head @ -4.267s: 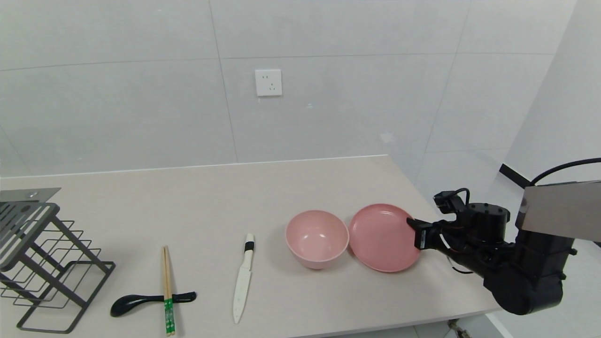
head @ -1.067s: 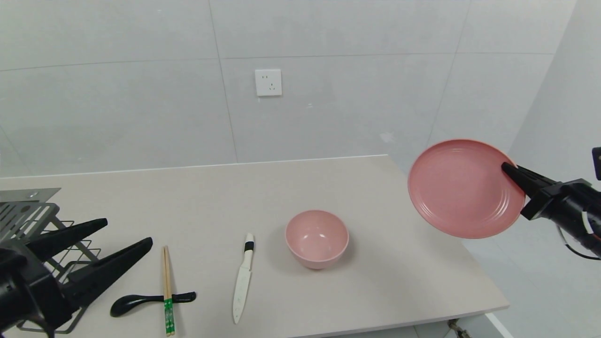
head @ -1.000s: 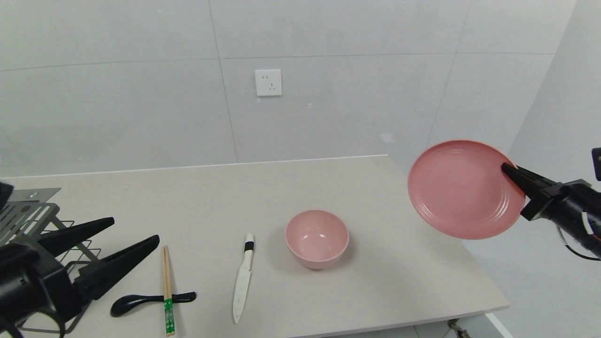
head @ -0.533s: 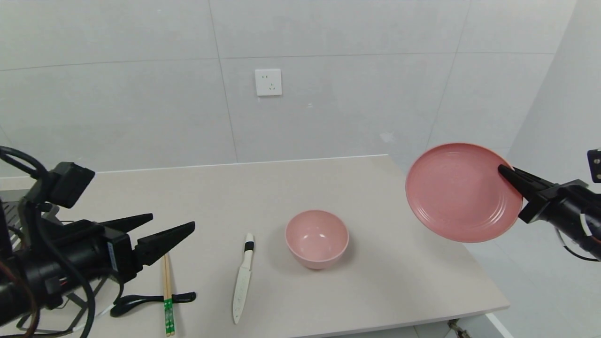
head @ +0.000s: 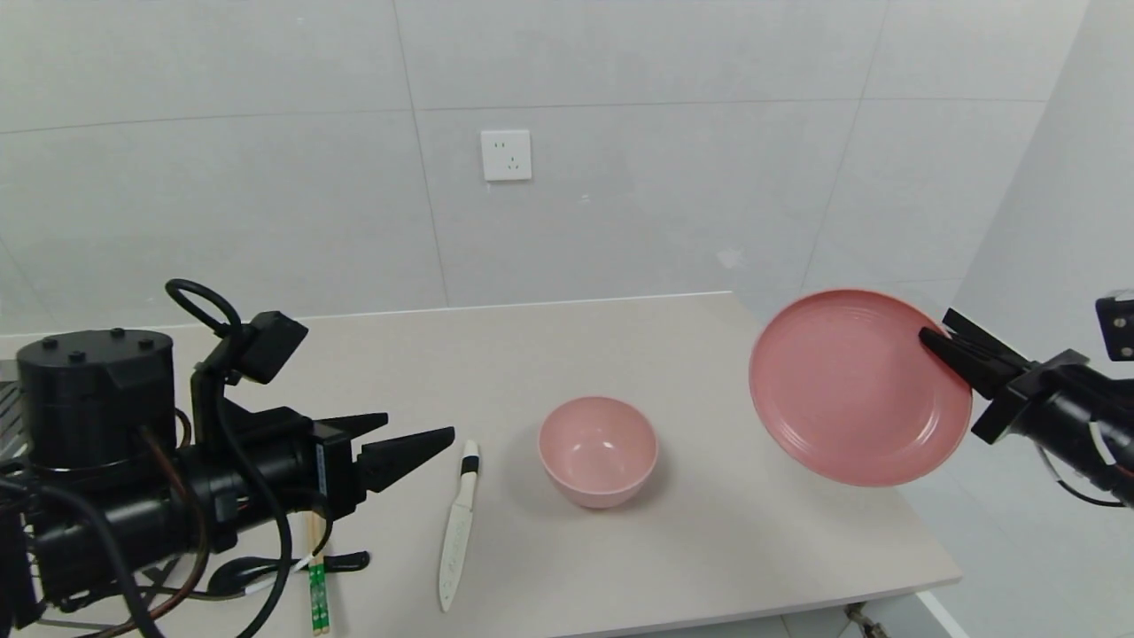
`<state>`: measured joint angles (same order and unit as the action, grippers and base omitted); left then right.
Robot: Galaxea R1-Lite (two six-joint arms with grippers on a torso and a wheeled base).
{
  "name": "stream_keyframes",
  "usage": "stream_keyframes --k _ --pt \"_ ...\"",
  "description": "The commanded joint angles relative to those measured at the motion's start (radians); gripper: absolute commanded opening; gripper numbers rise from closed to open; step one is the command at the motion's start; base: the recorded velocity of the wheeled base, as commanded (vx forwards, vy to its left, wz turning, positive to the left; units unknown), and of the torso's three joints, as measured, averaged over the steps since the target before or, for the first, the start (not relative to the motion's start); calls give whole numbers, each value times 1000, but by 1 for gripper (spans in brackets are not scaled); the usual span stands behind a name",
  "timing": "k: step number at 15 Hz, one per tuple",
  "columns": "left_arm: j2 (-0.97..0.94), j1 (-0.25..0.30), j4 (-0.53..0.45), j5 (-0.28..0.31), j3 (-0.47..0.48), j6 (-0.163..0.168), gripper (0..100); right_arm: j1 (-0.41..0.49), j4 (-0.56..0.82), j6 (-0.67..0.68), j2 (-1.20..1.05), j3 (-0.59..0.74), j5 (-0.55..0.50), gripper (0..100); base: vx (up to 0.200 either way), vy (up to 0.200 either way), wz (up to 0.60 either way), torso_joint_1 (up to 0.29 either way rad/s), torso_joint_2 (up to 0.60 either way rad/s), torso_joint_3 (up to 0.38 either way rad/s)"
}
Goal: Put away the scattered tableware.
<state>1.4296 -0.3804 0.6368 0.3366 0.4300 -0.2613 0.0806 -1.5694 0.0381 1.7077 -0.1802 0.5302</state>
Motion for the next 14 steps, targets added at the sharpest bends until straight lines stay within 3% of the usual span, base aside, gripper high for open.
stream_keyframes --k 1,3,8,14 --pt "112 -12 57 -28 0 -1 100 -48 -1 2 -2 36 33 0 0 0 0 0 0 0" --pt "181 -46 130 -74 4 -1 100 -94 -1 3 -2 48 39 0 0 0 0 0 0 0" --pt "433 -110 342 -140 102 0 100 -104 -1 9 1 41 39 0 0 0 0 0 0 0" --pt "542 -147 363 -142 159 -1 100 -122 -1 13 -2 27 39 0 0 0 0 0 0 0"
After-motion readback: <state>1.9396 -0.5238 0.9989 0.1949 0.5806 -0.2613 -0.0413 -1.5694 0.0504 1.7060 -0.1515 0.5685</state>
